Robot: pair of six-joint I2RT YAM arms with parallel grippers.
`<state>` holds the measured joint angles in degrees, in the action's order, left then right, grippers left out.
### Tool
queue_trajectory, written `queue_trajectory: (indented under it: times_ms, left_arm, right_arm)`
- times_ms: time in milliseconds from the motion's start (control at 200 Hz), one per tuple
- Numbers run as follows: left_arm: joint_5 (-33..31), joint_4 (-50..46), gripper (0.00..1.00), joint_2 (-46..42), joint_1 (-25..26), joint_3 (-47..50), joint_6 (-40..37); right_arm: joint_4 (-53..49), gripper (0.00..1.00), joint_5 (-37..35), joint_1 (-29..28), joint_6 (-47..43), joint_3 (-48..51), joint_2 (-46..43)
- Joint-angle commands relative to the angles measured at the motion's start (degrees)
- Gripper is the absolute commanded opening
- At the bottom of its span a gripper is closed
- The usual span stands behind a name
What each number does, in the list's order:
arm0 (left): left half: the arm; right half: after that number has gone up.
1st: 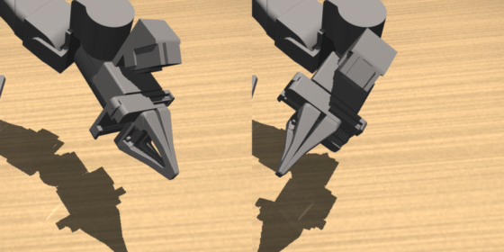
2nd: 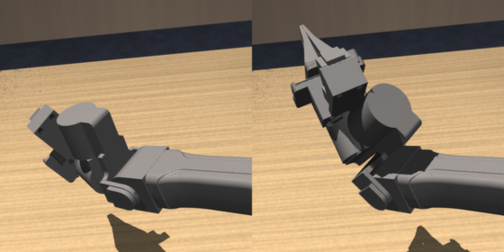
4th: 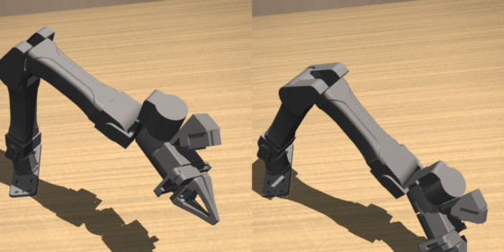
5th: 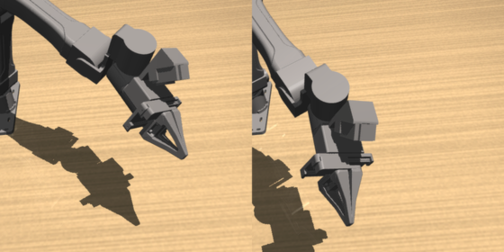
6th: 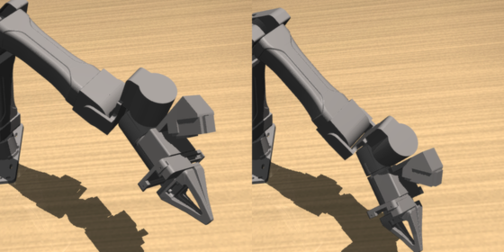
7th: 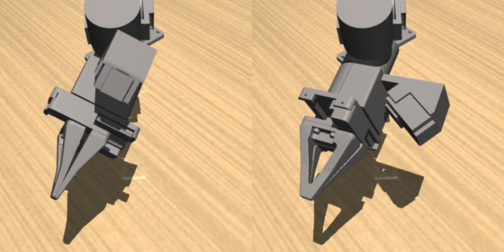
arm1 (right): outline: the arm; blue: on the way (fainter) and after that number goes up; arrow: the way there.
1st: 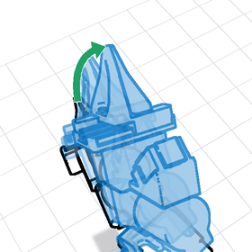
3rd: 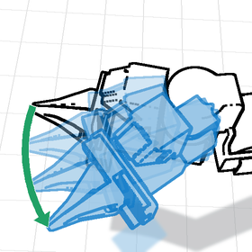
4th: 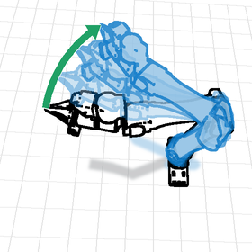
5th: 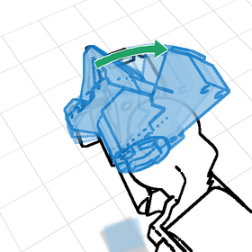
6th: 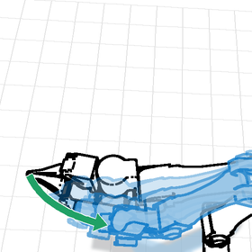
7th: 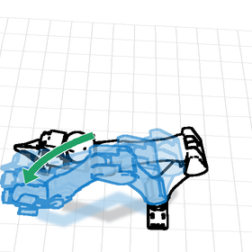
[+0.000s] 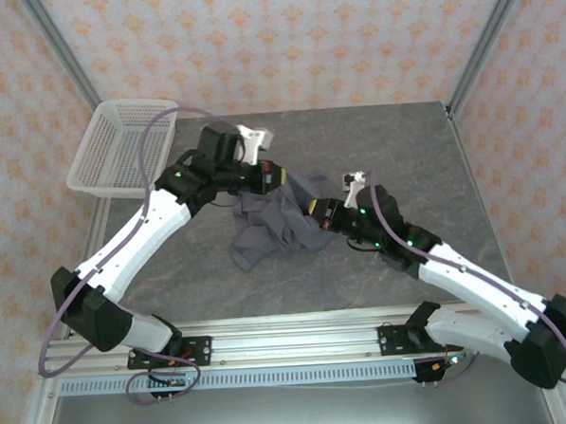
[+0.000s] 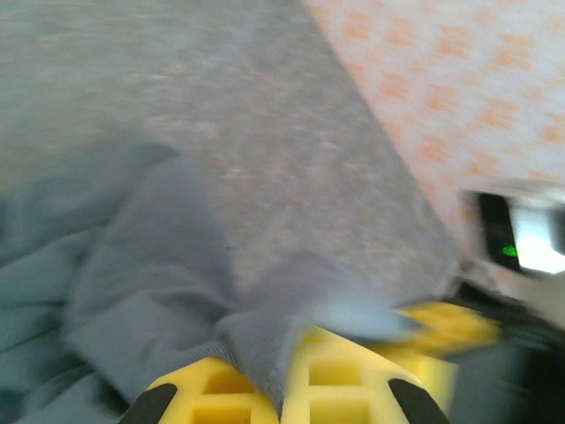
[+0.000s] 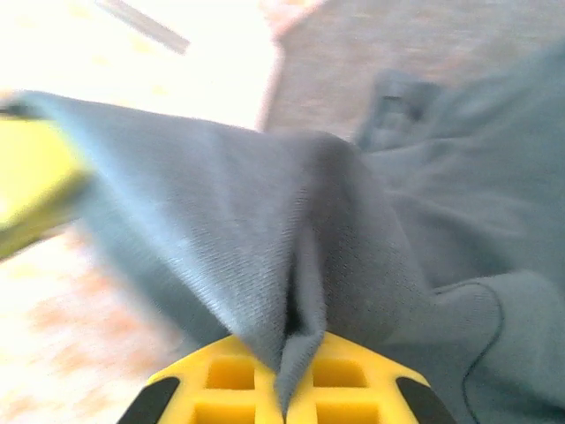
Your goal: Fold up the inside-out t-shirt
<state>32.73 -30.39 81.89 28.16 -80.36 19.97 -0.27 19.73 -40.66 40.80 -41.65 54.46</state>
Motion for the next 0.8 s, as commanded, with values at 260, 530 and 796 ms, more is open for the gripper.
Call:
queue_trajectory:
  times_ms: [260, 530, 796]
  left_arm:
    - [0.41, 5.31, 0.32, -3.37, -5.49, 10.79, -0.54]
    - [-10.09, -2.6, 0.55, -13.79, 0.37, 12.77, -30.64]
    - [-27.04, 7.7, 0.58, -13.69, 11.45, 16.35, -47.06]
  right_arm:
    - [26.11, 0.0, 26.83, 4.56, 2.39, -1.1, -0.59]
    - [19.16, 0.0, 32.25, 9.55, -1.92, -4.28, 2.13]
    - [15.3, 0.0, 33.18, 9.64, -3.52, -7.21, 3.19]
